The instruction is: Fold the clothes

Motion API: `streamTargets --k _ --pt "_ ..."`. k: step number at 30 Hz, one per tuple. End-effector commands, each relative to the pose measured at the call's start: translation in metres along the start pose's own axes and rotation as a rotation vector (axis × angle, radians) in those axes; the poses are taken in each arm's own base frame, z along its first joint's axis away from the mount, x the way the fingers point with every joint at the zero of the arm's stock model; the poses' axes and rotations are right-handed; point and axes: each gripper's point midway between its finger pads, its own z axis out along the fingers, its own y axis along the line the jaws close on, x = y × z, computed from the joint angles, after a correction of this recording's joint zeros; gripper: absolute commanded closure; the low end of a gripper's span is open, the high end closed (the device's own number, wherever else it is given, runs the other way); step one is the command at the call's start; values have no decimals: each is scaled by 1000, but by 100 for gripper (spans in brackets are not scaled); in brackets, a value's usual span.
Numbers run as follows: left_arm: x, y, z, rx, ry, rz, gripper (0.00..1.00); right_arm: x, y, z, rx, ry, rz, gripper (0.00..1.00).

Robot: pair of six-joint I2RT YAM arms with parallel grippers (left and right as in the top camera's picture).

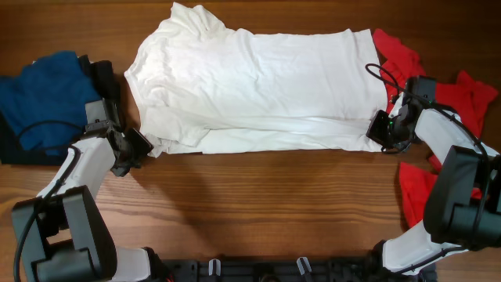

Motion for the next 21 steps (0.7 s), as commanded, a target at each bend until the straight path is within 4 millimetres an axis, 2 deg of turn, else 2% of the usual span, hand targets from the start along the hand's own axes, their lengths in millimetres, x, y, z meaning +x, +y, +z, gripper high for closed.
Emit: streamTargets --k 1,3,5,6,8,13,16,18,21 --pt "0 -4 -4 29 -6 20 39 34 -54 27 214 115 49 96" --pt "4 -4 -4 29 12 20 44 33 -54 27 214 113 48 96" --pt "10 1 -4 12 37 18 53 33 -54 27 214 112 48 96" --pt "12 3 -4 6 47 14 65 33 -54 27 214 111 48 96" --pt "11 3 -8 13 46 7 79 32 -54 28 213 110 48 96" --pt "-11 -10 -41 94 -82 7 73 32 -54 28 213 109 48 96" --pt "-18 -17 -59 140 -141 13 66 31 -54 28 212 106 49 96" --pt "-17 -16 -60 139 -139 13 61 31 -54 28 212 105 48 96" --pt "-11 -12 -51 122 -109 10 60 31 -54 28 212 105 49 96"
